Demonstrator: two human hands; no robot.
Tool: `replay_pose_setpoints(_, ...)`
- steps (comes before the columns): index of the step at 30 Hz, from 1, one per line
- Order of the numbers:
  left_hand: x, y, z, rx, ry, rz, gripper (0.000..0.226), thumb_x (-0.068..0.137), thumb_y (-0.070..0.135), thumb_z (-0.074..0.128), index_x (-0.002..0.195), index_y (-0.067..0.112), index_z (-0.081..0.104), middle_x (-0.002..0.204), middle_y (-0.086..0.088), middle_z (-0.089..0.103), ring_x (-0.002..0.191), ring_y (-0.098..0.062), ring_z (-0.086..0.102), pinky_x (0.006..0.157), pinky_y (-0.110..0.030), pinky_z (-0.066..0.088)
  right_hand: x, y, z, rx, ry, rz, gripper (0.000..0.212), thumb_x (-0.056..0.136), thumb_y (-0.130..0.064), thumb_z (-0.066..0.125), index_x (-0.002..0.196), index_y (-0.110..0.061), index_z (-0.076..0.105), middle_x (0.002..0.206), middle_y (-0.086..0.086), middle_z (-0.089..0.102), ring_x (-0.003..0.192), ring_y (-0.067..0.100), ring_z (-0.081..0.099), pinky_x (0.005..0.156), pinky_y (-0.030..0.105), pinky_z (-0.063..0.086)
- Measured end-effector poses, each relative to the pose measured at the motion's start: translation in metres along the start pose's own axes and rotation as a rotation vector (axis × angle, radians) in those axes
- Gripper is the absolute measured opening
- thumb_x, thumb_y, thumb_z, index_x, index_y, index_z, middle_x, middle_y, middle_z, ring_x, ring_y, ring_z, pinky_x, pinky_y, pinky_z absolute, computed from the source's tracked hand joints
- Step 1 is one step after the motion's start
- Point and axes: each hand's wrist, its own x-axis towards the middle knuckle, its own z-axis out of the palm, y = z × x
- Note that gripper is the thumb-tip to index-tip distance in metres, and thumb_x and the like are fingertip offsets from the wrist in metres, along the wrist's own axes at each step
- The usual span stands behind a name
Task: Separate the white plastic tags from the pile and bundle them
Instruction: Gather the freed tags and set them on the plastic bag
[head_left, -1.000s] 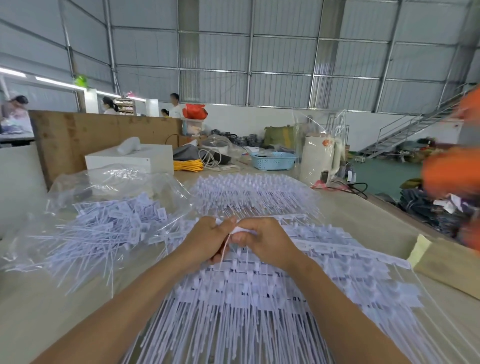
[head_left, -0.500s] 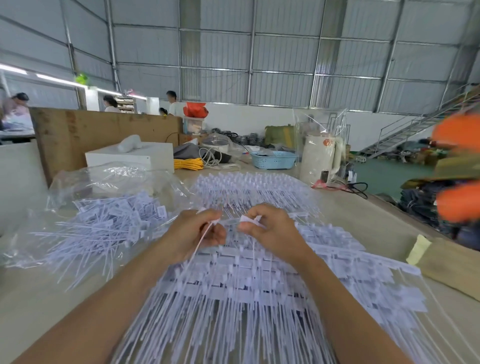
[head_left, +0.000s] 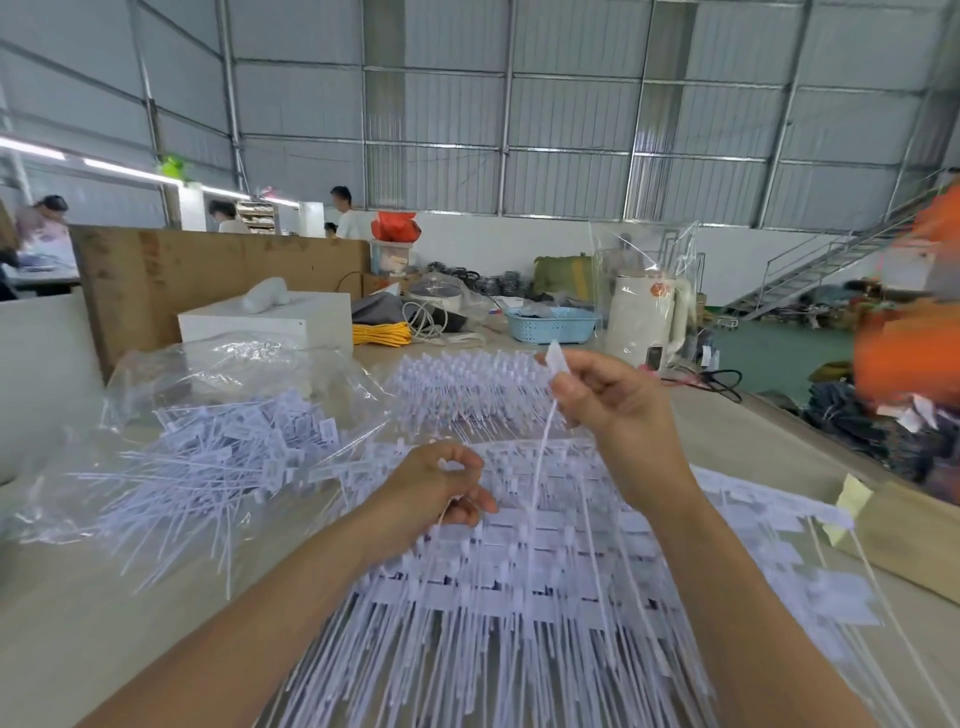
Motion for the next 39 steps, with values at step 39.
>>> replay_pose_setpoints(39,-0.003,-0.002,0.01,0.151,0.037,-0.02,0.038,0.096,0.029,0.053,0.065,0.008,0.058,0.057,-0.008,0.067,0.03,-0.008,0.042,0.036,-0.012,0.033,-0.002,0.01,-0.004,-1.302,-0.193,-0.271,0.025,0.095,-0.028,0.044,0.105,-0.02,0.065,0.09,0.0,0.061,0.074,0.026,0.059,0.074,0.038,0.029)
